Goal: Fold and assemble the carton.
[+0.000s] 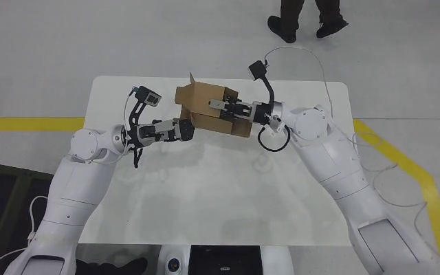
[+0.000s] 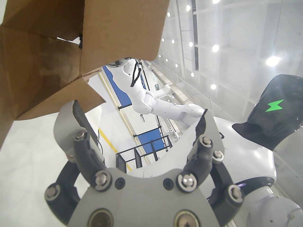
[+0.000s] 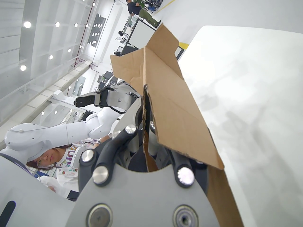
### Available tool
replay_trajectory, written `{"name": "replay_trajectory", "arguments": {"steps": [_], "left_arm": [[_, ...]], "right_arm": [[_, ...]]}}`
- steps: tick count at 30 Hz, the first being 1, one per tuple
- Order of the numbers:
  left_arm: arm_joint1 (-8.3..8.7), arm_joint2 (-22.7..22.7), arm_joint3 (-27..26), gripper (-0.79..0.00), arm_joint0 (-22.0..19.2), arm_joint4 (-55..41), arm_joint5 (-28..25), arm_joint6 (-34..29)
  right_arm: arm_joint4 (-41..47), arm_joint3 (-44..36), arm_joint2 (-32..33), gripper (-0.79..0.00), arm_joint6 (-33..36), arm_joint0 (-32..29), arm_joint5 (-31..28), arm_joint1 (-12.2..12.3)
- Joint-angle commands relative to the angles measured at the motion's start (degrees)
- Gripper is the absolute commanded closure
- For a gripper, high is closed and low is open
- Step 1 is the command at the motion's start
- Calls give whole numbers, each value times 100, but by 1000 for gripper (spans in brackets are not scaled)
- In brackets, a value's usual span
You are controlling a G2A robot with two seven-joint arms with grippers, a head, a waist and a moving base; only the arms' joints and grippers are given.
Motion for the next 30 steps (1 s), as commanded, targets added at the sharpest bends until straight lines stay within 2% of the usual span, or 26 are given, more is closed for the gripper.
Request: {"name": "replay_trajectory", "arguments": {"steps": [1,21,30], "left_arm": [[-3,-7,28,-785,-11,-5,6,14],[-66,88,264,-785,-181,-36,129,110],[-28,-145,468,-785,-241,11,45,-77]], "right_arm": [[25,8,1,0,20,-21,-17,-4],[196,-62,-95,0,170,-100,-82,-87],[224,102,-14,0,417,-141,-119,-70]]}}
